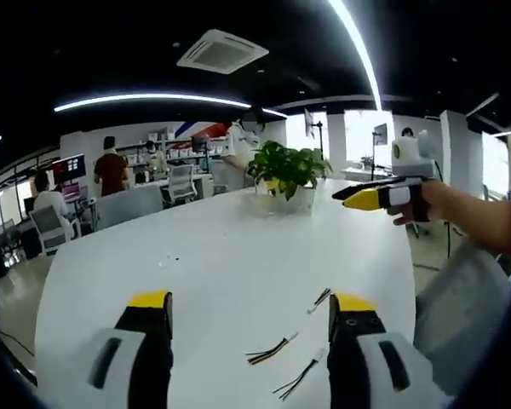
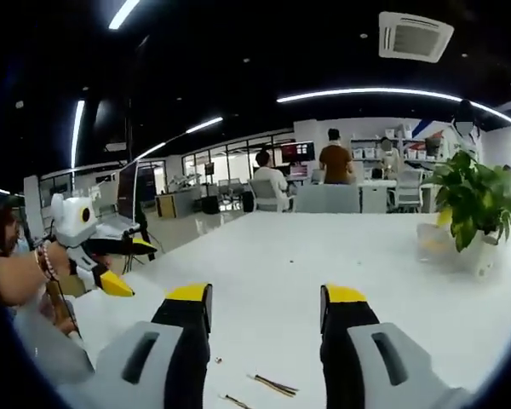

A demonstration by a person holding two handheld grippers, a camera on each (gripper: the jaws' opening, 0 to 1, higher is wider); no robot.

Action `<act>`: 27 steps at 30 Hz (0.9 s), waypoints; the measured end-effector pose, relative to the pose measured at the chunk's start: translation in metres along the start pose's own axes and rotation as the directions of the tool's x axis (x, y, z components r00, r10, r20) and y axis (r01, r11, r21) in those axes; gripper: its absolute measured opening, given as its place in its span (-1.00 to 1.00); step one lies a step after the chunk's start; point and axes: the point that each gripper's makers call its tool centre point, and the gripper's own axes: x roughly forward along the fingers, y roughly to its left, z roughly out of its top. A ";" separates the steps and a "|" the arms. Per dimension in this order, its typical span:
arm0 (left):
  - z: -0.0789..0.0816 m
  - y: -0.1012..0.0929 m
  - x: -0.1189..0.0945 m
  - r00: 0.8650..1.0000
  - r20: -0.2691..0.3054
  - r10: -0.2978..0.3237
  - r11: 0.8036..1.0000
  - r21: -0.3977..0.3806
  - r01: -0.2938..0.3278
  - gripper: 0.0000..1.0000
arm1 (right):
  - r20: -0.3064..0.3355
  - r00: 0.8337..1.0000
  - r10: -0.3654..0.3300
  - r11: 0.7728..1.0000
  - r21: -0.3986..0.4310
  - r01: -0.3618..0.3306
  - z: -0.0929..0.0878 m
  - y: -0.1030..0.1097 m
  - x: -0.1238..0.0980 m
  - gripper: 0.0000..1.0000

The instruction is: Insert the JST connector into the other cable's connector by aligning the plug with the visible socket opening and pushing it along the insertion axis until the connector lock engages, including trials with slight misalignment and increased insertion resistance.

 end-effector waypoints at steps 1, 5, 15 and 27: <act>-0.001 -0.001 0.004 1.000 -0.002 -0.009 1.000 -0.001 0.009 0.44 | 0.002 1.000 -0.003 1.000 0.008 0.003 0.001 -0.003 0.002 -0.02; -0.008 -0.001 0.021 0.999 -0.016 -0.045 0.999 0.011 0.045 0.44 | -0.015 1.000 -0.017 1.000 -0.019 0.016 0.005 -0.015 0.013 -0.03; -0.047 -0.013 0.080 0.986 -0.091 -0.141 0.989 -0.056 0.137 0.40 | -0.142 0.987 0.081 0.988 -0.122 -0.099 -0.015 -0.014 0.055 -0.03; -0.096 -0.038 0.092 0.931 -0.169 -0.324 0.946 -0.079 0.315 0.27 | -0.448 0.830 0.334 0.866 -0.202 -0.458 -0.116 0.022 0.063 -0.01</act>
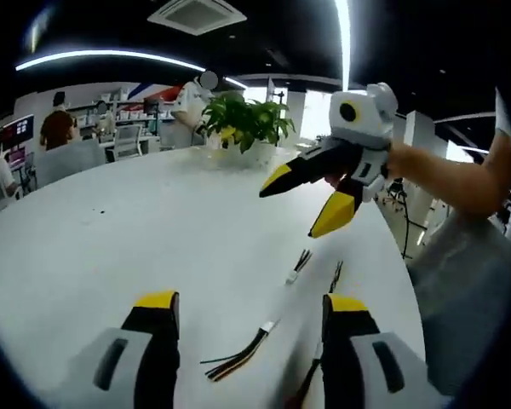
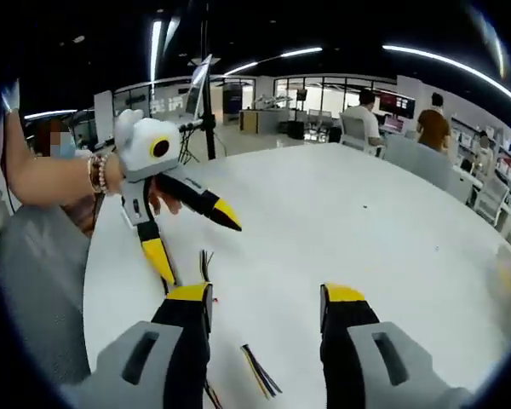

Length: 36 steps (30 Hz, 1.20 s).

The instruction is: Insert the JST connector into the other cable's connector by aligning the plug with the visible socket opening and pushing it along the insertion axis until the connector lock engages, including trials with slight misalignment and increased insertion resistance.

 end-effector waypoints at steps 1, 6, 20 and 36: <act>-0.002 0.000 0.002 1.000 -0.001 0.002 1.000 0.001 -0.002 0.24 | 0.003 1.000 0.003 1.000 0.004 -0.003 -0.003 0.000 0.001 -0.03; -0.019 0.001 0.011 0.999 -0.041 0.003 1.000 -0.025 -0.004 0.06 | -0.068 0.997 0.048 0.998 0.039 -0.045 -0.036 0.005 0.000 -0.29; -0.029 -0.023 0.024 0.993 -0.047 -0.109 0.994 0.001 0.109 -0.42 | -0.128 0.987 0.097 0.995 -0.007 -0.099 -0.069 0.017 0.010 -0.58; -0.034 -0.020 0.019 0.993 -0.017 -0.121 0.993 -0.019 0.120 -0.64 | -0.155 0.981 0.119 0.992 -0.030 -0.125 -0.079 0.023 0.016 -0.81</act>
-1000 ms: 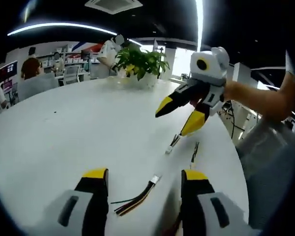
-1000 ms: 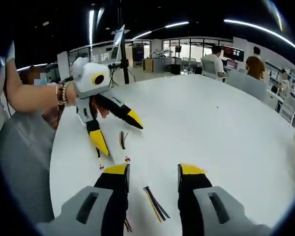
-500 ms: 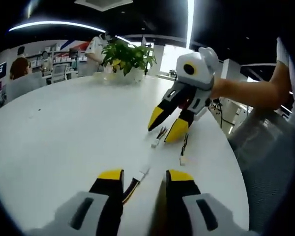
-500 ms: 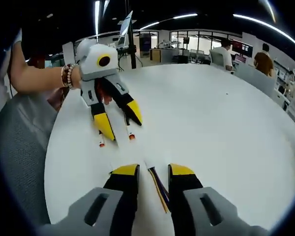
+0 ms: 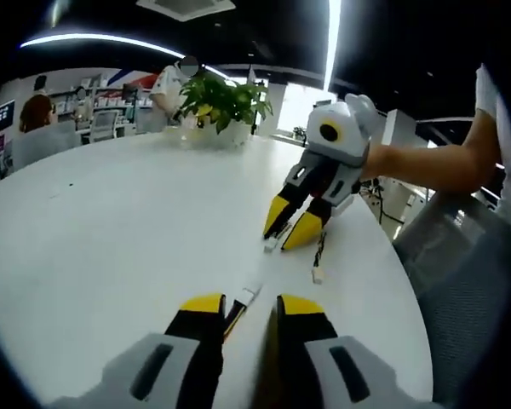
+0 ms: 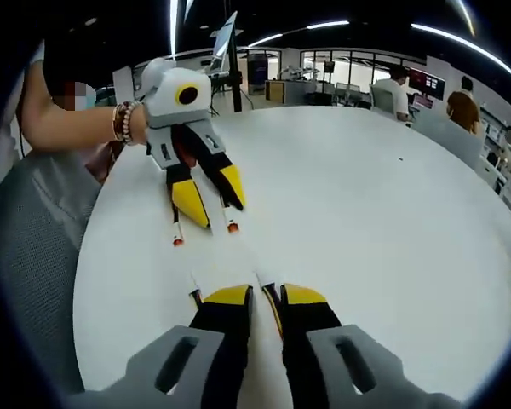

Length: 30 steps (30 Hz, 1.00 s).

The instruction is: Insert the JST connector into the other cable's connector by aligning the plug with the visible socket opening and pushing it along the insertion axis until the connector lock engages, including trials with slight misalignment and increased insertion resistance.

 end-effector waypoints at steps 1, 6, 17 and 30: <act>0.000 0.001 0.000 1.000 0.000 -0.001 1.000 0.000 0.001 -0.66 | -0.002 1.000 0.000 1.000 -0.002 0.000 0.000 0.000 0.000 -0.86; -0.001 -0.001 -0.002 1.000 -0.006 -0.004 1.000 0.013 0.004 -0.71 | 0.004 1.000 0.006 1.000 0.023 -0.006 0.000 0.000 0.000 -0.90; -0.003 -0.001 -0.002 1.000 -0.029 -0.002 0.999 0.054 0.003 -0.85 | 0.010 0.999 0.033 0.999 -0.014 -0.033 0.006 0.007 0.000 -0.90; 0.005 -0.005 -0.004 0.998 -0.061 -0.015 0.992 0.122 0.022 -1.00 | 0.029 0.998 0.057 0.990 -0.130 -0.053 0.032 0.020 -0.006 -0.91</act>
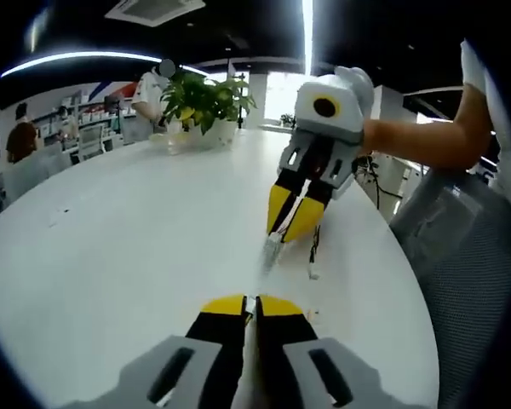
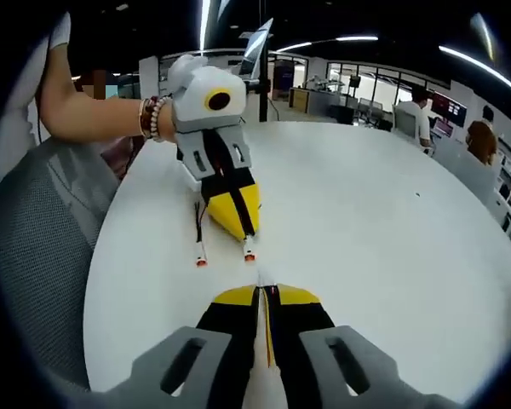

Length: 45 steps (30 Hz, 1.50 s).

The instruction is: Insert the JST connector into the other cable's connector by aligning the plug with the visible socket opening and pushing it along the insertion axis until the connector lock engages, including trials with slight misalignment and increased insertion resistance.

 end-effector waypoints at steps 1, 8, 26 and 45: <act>-0.003 -0.001 0.001 1.000 -0.010 -0.003 1.000 0.006 0.003 -0.96 | -0.001 1.000 0.003 1.000 -0.001 -0.003 0.000 0.001 0.000 -0.91; -0.007 0.000 0.004 1.000 -0.026 0.001 1.000 -0.001 -0.001 -0.87 | -0.018 1.000 0.015 1.000 0.001 -0.015 -0.004 0.003 0.002 -0.91; 0.005 -0.008 0.001 0.999 0.005 -0.042 0.997 0.069 0.042 -0.99 | -0.031 0.999 0.040 0.998 -0.049 -0.041 0.001 0.011 0.002 -0.92; 0.006 -0.023 0.012 0.995 -0.020 -0.102 0.987 0.119 0.103 -0.99 | -0.080 0.993 0.087 0.992 -0.088 -0.094 -0.006 0.022 0.011 -0.92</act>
